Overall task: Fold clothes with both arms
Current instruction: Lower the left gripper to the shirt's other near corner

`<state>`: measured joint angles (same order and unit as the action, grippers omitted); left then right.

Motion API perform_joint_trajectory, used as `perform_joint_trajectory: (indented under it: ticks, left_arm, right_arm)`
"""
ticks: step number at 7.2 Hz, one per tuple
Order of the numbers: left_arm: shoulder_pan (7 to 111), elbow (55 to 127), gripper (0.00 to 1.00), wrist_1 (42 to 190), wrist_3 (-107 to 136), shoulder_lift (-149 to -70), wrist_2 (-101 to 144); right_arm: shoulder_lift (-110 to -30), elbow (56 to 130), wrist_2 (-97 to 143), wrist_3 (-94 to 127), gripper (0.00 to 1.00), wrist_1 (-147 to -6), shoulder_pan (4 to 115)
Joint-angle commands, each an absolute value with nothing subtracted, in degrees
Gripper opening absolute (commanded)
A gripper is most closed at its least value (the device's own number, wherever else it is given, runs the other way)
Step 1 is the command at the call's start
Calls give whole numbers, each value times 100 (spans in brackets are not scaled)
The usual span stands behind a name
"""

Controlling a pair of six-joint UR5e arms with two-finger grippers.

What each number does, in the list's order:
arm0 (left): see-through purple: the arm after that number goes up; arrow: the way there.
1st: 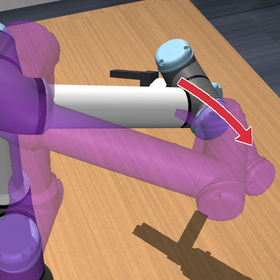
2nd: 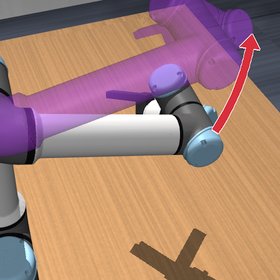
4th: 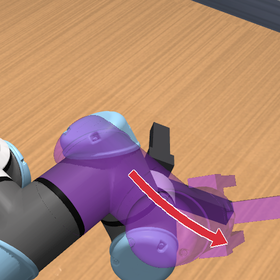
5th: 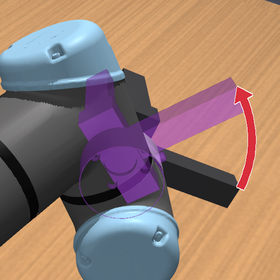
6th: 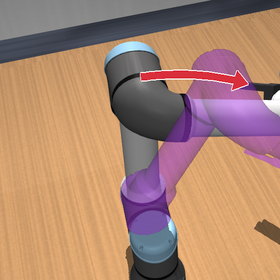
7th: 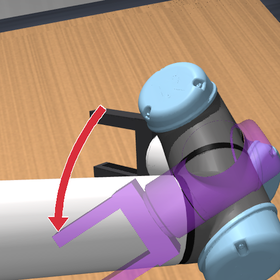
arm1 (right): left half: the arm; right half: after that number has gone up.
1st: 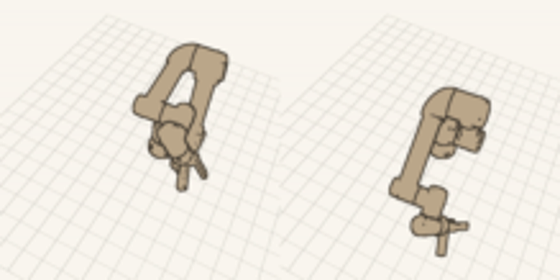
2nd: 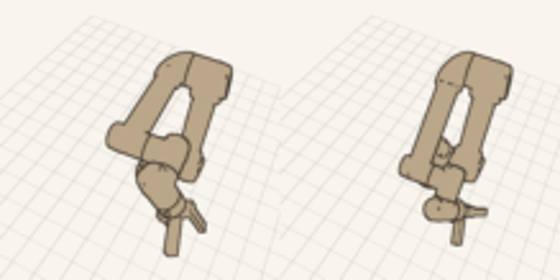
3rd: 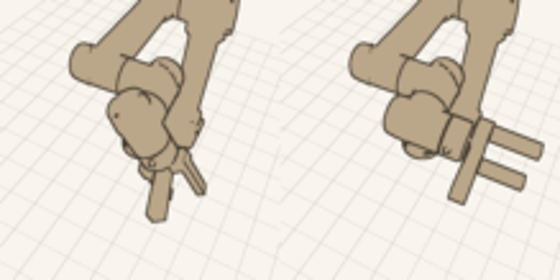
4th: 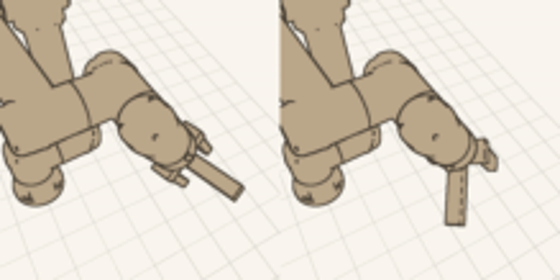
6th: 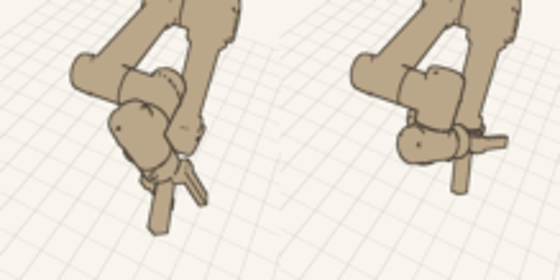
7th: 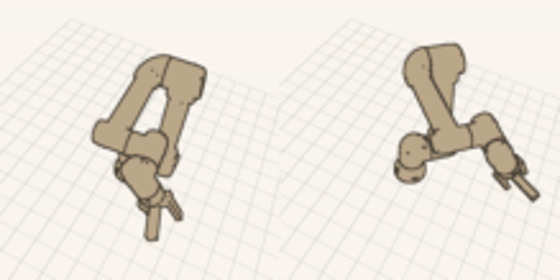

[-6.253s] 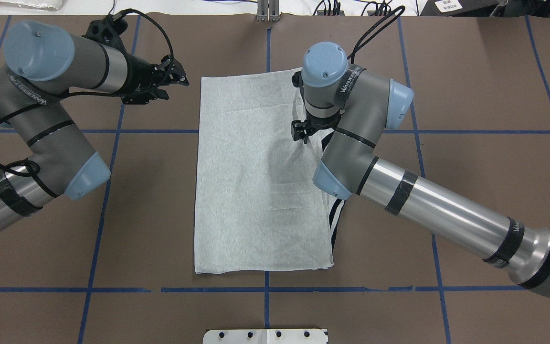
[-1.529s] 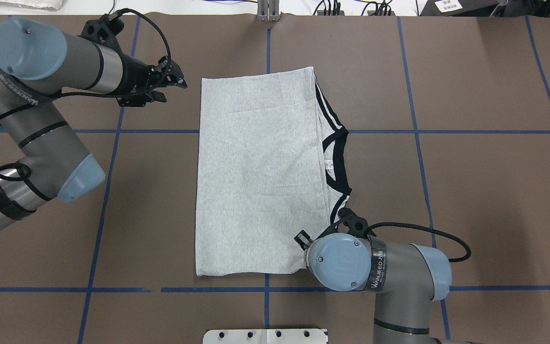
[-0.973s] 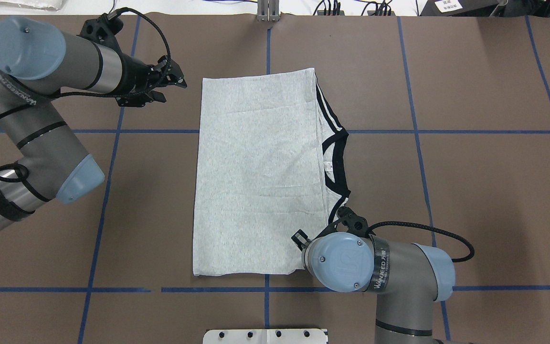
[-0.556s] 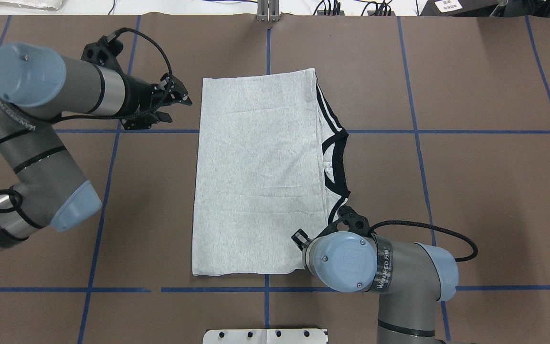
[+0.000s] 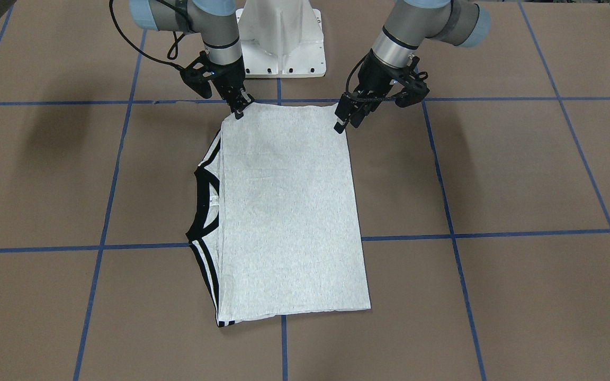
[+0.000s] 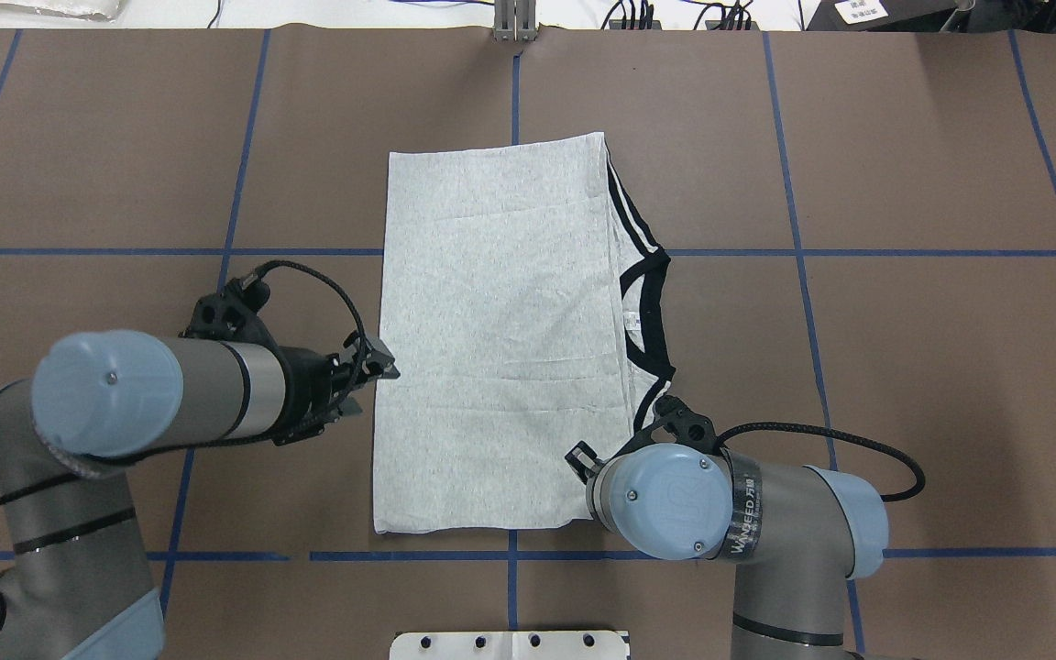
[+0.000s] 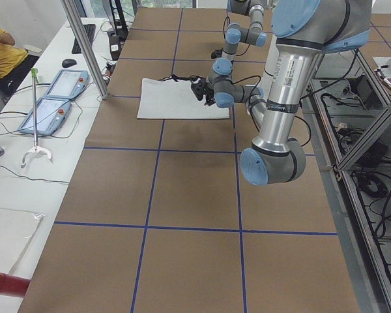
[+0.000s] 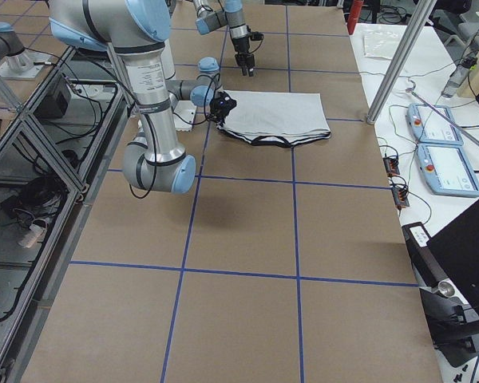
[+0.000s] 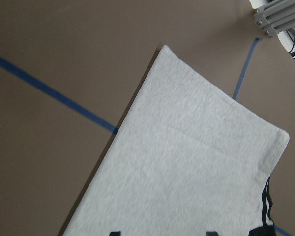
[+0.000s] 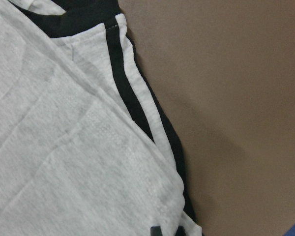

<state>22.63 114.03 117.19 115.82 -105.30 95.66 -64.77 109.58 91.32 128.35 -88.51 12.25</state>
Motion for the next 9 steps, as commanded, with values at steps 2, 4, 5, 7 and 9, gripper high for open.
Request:
perform_joint_trajectory:
  ticks: [2,4,5,7,9]
  left_arm:
    - [1391,11382,65,11646,12163,-10266,9168]
    - [1231,11277,64,11646,12261,-10266,9132]
    - [1187,11259,63,11646,12269,-10266,9132]
    - [1108,11172,57,11646,12278,-10283,9132]
    - [1081,11145,55,11646,12278,-10283,9132]
  right_arm:
    - [-6478,10969,9132,12841,0,-8851,1222]
    - [-6478,10969,9132,12841,0,-8851,1222]
    - [-6469,10977,9132,12841,0,-8851,1222]
    - [-6469,10978,9132,12850,0,-8851,1222]
    - [-6486,11056,9123,12850,0,-8851,1222]
